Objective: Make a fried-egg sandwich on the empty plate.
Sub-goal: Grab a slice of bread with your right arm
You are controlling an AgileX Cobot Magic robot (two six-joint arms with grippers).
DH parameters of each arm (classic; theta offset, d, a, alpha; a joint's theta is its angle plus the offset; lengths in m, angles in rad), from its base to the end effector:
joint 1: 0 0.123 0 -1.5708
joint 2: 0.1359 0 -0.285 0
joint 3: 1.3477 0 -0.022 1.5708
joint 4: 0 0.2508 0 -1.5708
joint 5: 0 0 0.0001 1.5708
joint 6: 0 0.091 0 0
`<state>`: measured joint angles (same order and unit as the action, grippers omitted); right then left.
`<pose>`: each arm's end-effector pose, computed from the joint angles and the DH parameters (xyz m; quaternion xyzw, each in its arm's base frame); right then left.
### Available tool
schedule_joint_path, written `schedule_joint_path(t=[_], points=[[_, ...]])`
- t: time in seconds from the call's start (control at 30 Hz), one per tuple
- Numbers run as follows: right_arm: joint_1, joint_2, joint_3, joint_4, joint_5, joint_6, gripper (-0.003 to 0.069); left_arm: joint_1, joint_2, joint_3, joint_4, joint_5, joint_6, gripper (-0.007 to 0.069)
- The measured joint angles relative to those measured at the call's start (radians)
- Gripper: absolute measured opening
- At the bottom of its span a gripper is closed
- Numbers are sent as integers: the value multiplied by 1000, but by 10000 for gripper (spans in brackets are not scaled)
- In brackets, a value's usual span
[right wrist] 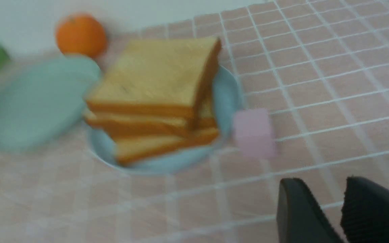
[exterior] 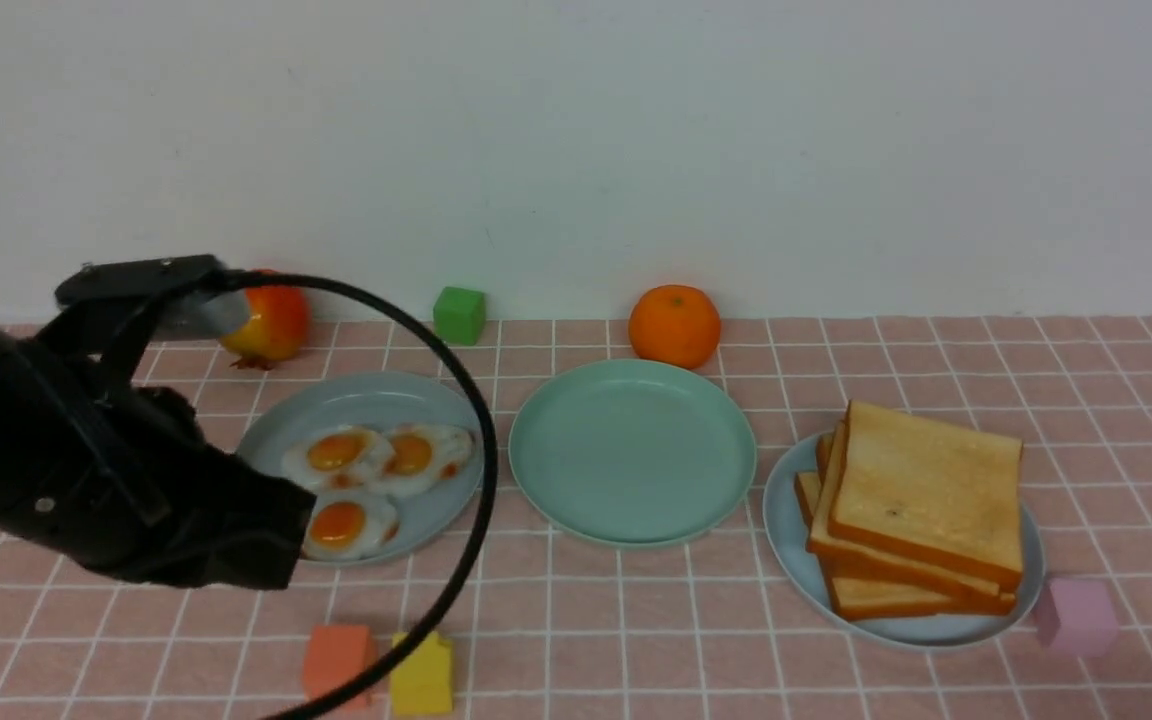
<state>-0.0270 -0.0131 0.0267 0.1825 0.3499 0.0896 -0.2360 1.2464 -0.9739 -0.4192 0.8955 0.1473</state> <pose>0.0533 0.0042 0.1739 0.0957 0.7902 0.0953 0.5978 0.2276 -0.0845 0.3041 0.0955 0.9481 -0.1994 0.2286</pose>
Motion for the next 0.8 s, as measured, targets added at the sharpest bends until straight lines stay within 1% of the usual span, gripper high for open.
schedule_joint_path(t=[0.1,0.13,0.17,0.23,0.27,0.3,0.37,0.4,0.43,0.47,0.5,0.53,0.57,0.6,0.63,0.7,0.73,0.8], points=[[0,0,1,149,-101,101,239,0,-12,3,-45,-11,54,13],[0,0,1,149,-101,101,239,0,-13,3,-49,-11,54,13],[0,0,1,214,-155,143,239,-1,-32,13,-85,-21,78,13],[0,0,1,294,-233,174,239,-20,-70,30,-131,-32,102,13],[0,0,-2,332,-254,187,237,-33,-92,35,-140,-37,111,13],[0,0,-16,359,-236,195,227,-54,-116,41,-146,-45,124,13],[8,15,-96,379,-127,179,191,-106,-159,45,-155,-52,145,13],[14,37,-147,377,-80,153,171,-133,-181,45,-159,-52,157,13],[31,100,-255,356,49,83,134,-164,-205,45,-159,-52,170,13],[36,124,-273,348,89,71,128,-168,-213,45,-159,-52,171,13],[55,239,-416,299,264,-28,86,-201,-242,46,-160,-48,177,13],[69,323,-489,271,350,-73,68,-217,-256,47,-161,-48,178,13],[69,323,-524,257,371,-90,60,-220,-259,47,-161,-48,178,13],[77,464,-652,204,521,-173,35,-237,-286,47,-163,-55,179,13],[81,551,-719,166,598,-217,27,-240,-298,48,-163,-59,179,13],[101,715,-824,111,696,-264,22,-240,-327,48,-162,-71,179,13],[108,746,-832,103,708,-267,22,-240,-332,48,-160,-72,179,13],[168,918,-918,69,729,-285,22,-240,-373,57,-153,-66,179,13]])
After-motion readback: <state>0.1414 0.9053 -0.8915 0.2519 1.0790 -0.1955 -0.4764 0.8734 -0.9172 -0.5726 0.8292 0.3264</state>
